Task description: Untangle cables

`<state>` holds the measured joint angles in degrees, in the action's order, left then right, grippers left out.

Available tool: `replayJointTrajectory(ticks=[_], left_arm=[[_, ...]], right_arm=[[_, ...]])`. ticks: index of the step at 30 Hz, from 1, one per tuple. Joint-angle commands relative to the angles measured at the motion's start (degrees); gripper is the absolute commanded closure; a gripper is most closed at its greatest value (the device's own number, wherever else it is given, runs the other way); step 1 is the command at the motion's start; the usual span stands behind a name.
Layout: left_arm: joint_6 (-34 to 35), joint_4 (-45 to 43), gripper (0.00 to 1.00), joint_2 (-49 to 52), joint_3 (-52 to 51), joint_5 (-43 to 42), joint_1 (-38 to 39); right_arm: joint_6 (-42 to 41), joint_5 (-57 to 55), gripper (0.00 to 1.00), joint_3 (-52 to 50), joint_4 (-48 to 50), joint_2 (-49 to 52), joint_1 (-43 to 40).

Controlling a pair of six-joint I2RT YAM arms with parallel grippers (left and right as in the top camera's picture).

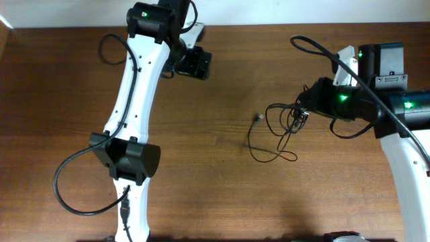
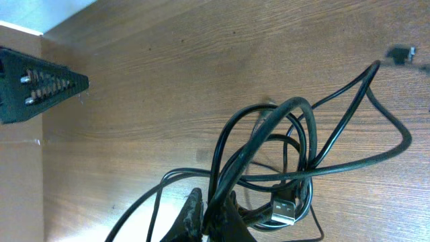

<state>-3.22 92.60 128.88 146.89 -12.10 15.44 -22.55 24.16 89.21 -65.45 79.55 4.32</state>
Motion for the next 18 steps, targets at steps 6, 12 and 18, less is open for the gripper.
replayJointTrajectory(ticks=[6,12,18], left_arm=[[-22.23,-1.99,0.21,-4.96,0.07,-31.65,-0.79],[-21.70,-0.39,0.25,-13.31,-0.59,-24.83,-0.87],[-21.81,-19.63,0.23,-12.20,-22.38,-44.70,3.76]], right_arm=[[-0.44,-0.63,0.96,1.33,-0.42,0.87,1.73],[-0.44,-0.42,0.96,1.33,-1.75,0.87,1.73],[-0.44,-0.39,0.96,1.33,-2.27,0.87,1.73]])
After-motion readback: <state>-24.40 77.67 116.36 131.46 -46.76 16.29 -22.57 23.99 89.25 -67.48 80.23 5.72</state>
